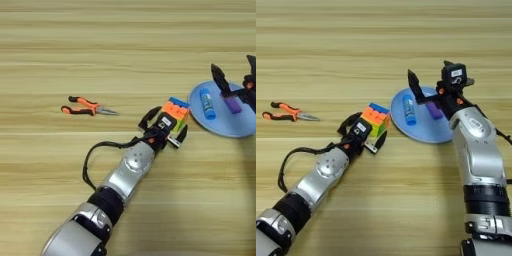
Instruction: Move the objects on the table
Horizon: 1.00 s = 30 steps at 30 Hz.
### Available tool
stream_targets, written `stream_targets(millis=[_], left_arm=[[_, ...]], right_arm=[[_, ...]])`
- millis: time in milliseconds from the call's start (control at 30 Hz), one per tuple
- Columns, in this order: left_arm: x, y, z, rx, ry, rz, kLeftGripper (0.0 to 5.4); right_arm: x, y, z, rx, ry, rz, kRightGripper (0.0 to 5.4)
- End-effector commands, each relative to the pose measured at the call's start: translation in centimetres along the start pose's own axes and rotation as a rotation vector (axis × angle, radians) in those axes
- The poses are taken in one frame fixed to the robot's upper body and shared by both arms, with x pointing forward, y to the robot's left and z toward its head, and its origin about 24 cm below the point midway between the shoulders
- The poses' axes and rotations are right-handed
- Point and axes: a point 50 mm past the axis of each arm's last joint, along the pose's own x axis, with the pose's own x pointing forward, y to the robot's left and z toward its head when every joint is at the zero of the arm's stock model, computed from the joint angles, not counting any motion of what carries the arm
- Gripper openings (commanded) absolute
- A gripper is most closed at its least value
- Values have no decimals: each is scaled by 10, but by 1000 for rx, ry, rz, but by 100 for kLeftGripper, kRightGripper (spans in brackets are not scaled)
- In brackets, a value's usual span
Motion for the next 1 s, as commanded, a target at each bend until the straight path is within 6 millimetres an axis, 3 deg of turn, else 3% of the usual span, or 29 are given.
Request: stream_targets(millis=[33,733,1000], left_arm=[[0,-12,2,-56,-1,4,529],[-21,-6,44,-46,-151,-3,537],[-25,25,53,-58,-175,96,537]], right_arm=[[0,2,-3,13,17,7,540],[0,0,-5,14,24,10,540],[0,1,-5,15,23,11,540]])
